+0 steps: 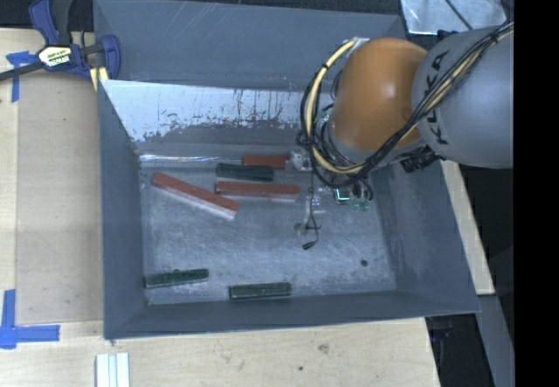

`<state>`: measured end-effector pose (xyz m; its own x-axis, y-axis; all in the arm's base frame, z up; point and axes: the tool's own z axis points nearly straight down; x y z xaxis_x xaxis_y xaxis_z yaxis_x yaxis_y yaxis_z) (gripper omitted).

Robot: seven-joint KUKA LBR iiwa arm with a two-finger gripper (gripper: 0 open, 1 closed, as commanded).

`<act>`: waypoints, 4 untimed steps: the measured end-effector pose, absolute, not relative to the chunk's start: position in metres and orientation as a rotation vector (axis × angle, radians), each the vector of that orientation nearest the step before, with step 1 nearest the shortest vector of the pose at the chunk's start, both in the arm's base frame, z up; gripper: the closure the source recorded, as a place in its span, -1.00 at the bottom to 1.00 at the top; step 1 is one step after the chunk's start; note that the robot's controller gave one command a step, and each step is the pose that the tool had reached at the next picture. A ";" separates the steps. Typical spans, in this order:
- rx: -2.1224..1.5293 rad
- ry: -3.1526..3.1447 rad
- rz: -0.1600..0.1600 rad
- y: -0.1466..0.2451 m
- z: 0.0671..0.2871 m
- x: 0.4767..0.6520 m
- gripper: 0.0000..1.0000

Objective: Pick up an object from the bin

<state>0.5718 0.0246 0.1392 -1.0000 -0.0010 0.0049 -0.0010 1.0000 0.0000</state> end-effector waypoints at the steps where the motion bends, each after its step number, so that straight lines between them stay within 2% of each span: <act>1: -0.043 -3.149 -0.002 0.021 0.135 0.586 -1.00; 2: -0.163 -3.144 -0.001 0.009 0.101 0.615 -1.00; 3: 0.064 -3.159 -0.002 0.042 0.076 0.624 1.00; 4: 0.064 -3.159 -0.002 0.042 0.076 0.624 1.00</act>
Offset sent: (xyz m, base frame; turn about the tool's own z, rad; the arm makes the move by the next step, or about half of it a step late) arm 0.0495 -0.0193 -0.0489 0.1259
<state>0.6242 0.0417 0.0759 -0.9990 -0.0405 -0.0178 -0.0405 0.9992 0.0010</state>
